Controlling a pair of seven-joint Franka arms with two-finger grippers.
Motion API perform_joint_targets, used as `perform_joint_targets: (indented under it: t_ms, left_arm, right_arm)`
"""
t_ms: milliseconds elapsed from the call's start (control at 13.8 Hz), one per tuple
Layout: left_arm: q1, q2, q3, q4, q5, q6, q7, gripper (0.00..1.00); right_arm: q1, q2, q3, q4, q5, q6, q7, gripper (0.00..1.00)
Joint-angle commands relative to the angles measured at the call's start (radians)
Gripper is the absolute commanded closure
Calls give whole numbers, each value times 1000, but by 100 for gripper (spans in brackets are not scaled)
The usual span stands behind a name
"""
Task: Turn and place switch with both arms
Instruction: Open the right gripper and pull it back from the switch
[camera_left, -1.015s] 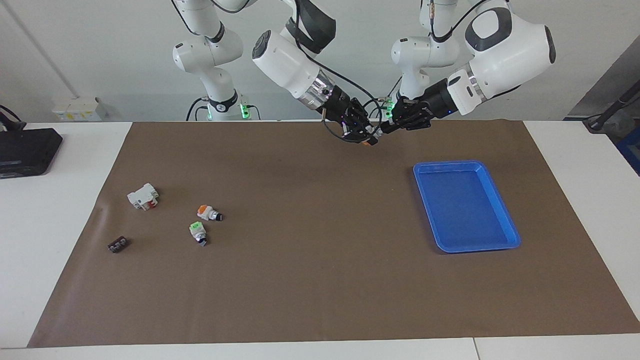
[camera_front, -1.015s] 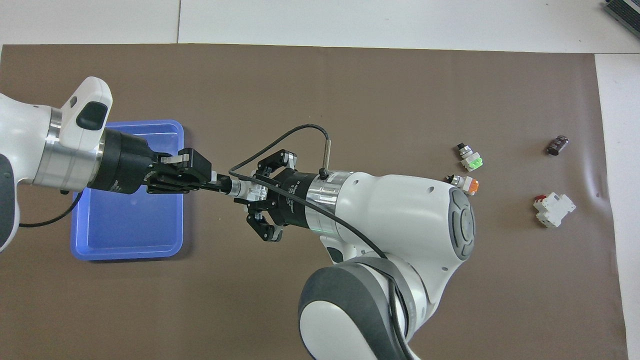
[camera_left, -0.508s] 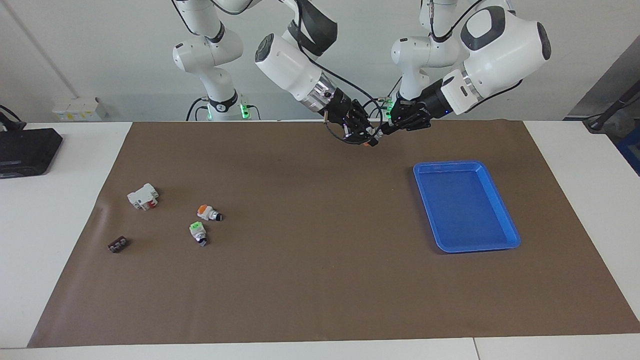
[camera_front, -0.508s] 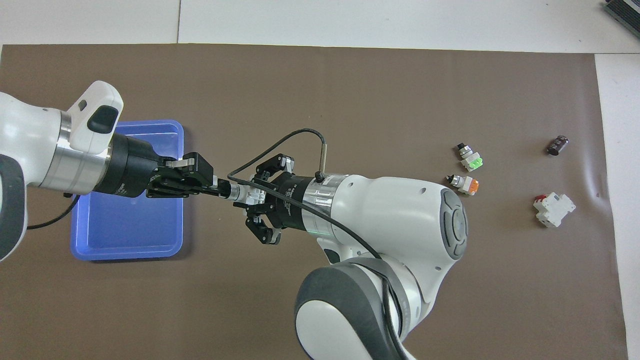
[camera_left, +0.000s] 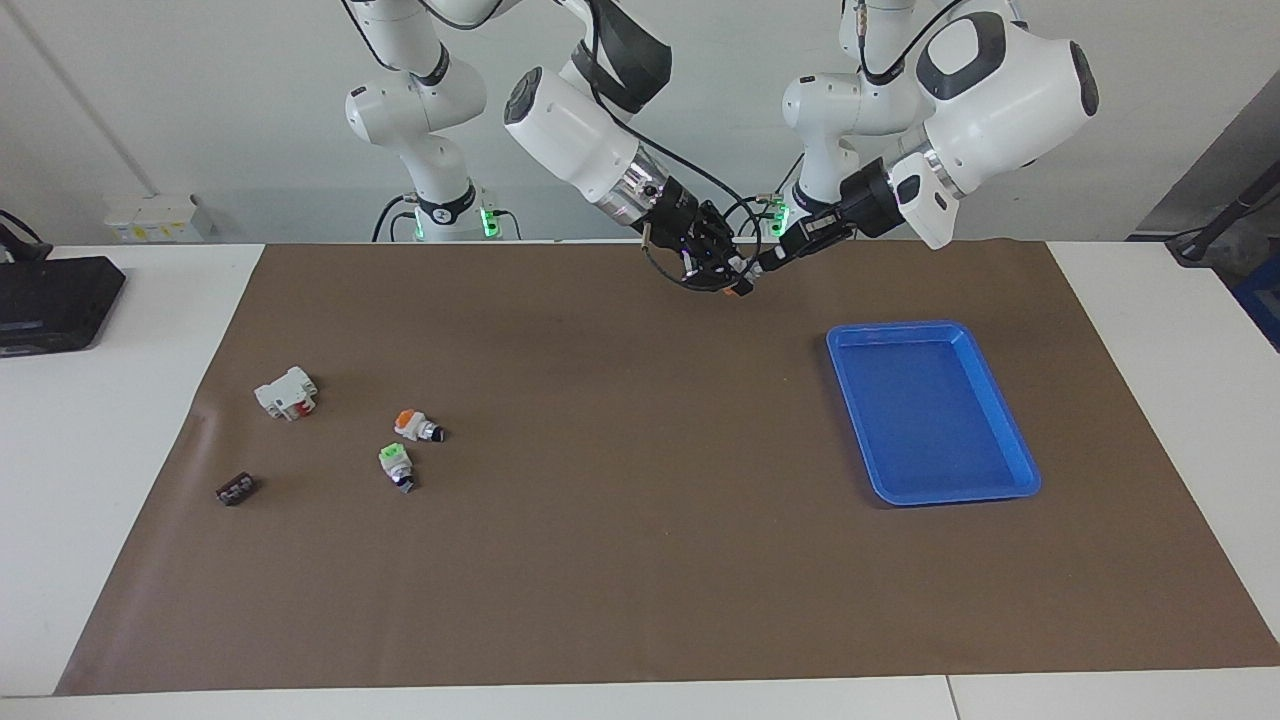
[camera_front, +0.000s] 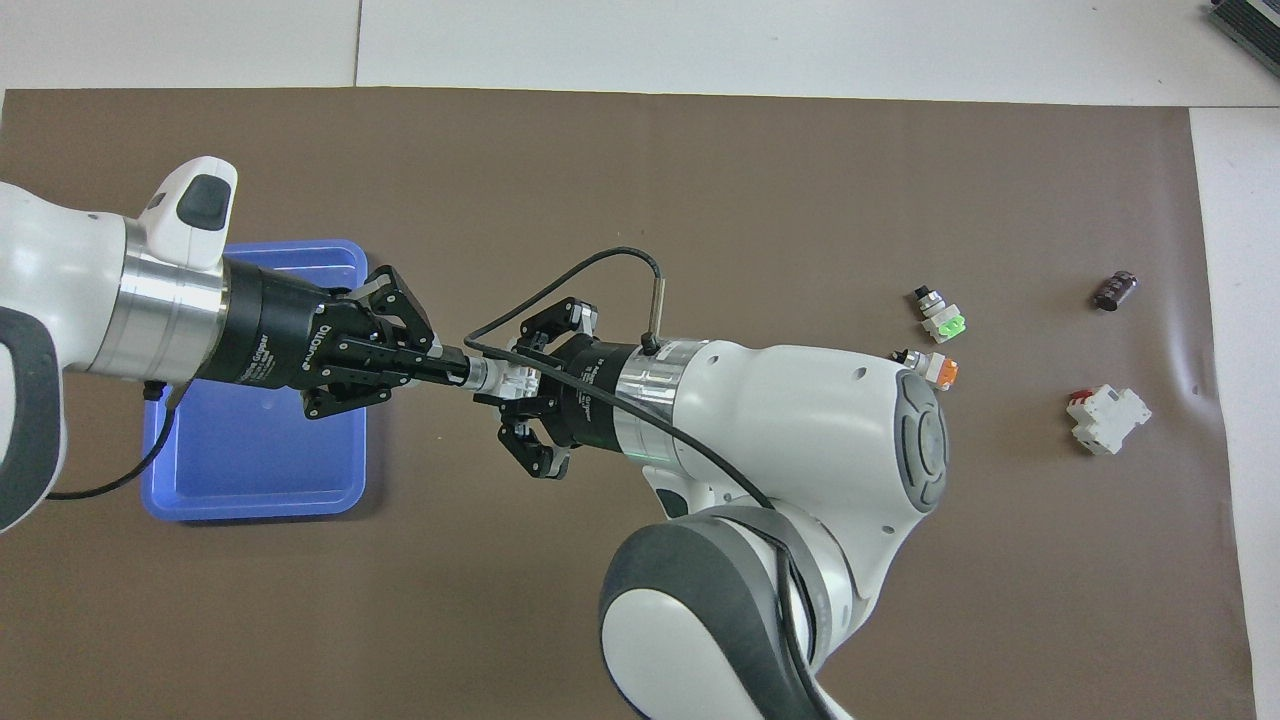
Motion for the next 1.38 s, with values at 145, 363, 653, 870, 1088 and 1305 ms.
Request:
perform_joint_targets:
  t_ms: [145, 363, 653, 870, 1088, 1305]
  left_arm:
    - [-27, -14, -6, -24, -26, 103, -323, 100]
    - [-32, -14, -7, -25, -26, 124, -481, 100]
    - [-32, -14, -9, -28, -21, 138, -526, 100]
    - [-32, -14, -9, -28, -18, 140, -524, 100]
    - [-32, -14, -9, -28, -18, 140, -523, 100]
    - [-32, -14, -9, -28, -15, 150, -520, 100]
  right_arm:
    - [-2, 3, 10, 15, -19, 17, 29, 100]
    - [-2, 3, 10, 15, -19, 17, 29, 100]
    - [-2, 3, 10, 15, -19, 17, 29, 100]
    - [-2, 3, 10, 15, -19, 17, 29, 100]
    - [-2, 4, 10, 15, -19, 17, 29, 100]
    - [-2, 4, 10, 15, -20, 15, 27, 100]
